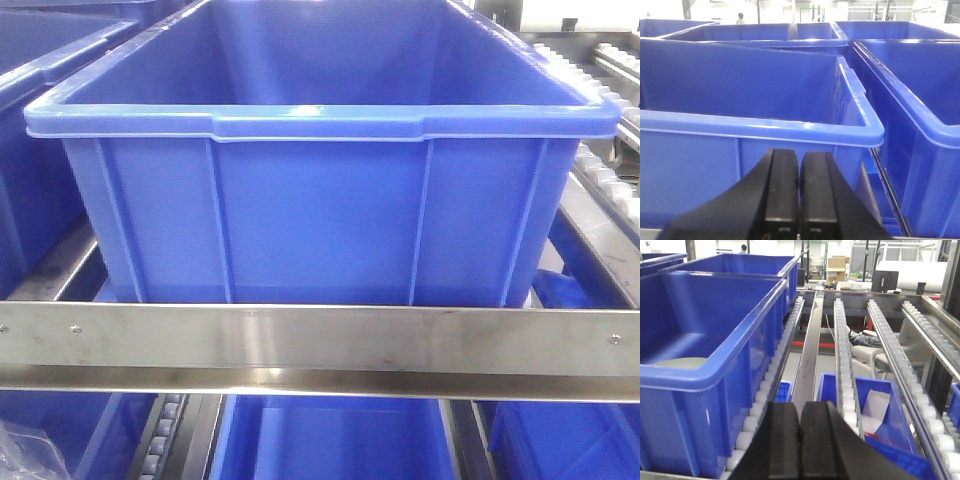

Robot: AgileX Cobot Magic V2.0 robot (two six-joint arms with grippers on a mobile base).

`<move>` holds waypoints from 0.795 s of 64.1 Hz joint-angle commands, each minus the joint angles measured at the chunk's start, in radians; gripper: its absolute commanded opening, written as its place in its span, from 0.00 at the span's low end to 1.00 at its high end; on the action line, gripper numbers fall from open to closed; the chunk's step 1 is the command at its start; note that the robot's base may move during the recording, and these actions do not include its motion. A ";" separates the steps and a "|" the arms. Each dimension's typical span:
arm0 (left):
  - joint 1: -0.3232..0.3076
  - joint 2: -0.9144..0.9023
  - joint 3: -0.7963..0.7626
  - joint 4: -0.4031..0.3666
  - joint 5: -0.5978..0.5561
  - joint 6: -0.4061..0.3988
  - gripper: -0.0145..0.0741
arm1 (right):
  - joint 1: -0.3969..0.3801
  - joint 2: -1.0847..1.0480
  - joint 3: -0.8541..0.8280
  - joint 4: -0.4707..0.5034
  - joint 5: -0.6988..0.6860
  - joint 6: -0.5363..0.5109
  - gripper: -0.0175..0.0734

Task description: Place green plate on second shelf with right arm

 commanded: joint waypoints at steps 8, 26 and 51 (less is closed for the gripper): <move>-0.003 -0.018 0.040 -0.007 -0.081 -0.002 0.31 | -0.002 -0.020 -0.016 0.036 -0.109 -0.002 0.25; -0.003 -0.018 0.040 -0.007 -0.081 -0.002 0.31 | -0.017 -0.020 -0.016 0.036 -0.120 0.017 0.25; -0.003 -0.018 0.040 -0.007 -0.081 -0.002 0.31 | -0.071 -0.020 -0.016 0.036 -0.121 0.024 0.25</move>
